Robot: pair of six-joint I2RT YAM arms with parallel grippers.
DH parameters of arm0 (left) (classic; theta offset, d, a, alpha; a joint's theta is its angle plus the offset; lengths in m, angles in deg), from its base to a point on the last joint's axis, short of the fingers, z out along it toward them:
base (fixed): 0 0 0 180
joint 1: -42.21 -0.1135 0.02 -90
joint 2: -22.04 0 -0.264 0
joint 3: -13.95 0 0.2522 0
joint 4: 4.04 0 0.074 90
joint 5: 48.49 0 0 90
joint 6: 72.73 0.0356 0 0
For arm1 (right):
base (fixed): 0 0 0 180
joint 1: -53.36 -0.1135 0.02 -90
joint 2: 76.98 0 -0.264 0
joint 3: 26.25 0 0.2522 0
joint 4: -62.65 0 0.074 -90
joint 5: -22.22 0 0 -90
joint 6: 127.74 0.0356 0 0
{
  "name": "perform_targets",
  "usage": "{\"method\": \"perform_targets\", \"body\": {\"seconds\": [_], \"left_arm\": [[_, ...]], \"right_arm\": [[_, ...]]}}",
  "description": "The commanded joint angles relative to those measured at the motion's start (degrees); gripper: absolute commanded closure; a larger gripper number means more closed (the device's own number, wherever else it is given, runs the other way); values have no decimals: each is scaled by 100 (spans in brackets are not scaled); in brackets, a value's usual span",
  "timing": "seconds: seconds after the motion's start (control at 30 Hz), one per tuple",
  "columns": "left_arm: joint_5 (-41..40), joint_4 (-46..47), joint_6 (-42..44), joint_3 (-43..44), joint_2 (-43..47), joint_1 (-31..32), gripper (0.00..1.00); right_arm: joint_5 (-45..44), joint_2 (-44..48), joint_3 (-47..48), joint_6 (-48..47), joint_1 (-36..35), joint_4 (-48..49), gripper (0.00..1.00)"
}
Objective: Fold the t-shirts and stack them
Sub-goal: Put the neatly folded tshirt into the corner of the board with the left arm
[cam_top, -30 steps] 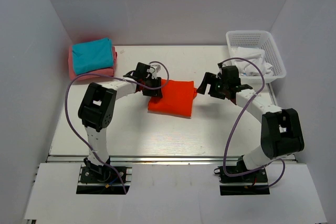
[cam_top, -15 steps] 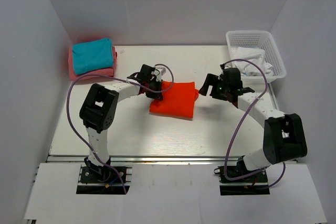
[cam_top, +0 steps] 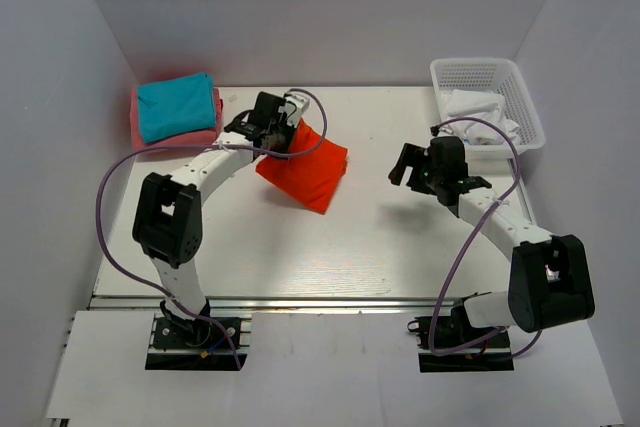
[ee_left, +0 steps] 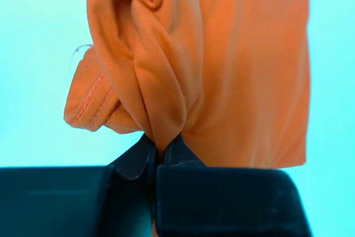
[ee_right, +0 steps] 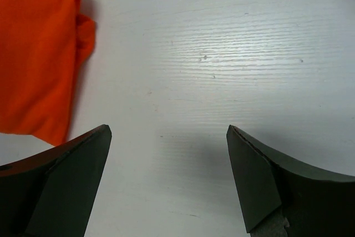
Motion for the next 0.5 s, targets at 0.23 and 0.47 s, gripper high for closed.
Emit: {"method": "perform_targets", "body": {"seconds": [0.23,0.47], "left_arm": [[-1175,-415,975,818,681,-290,100],[-1386,-731,1204,1748,489,-756,100]], "right_arm": [[-621,272,-76,91,39,225,10],[-559,246,-40,91,39,234,10]]}}
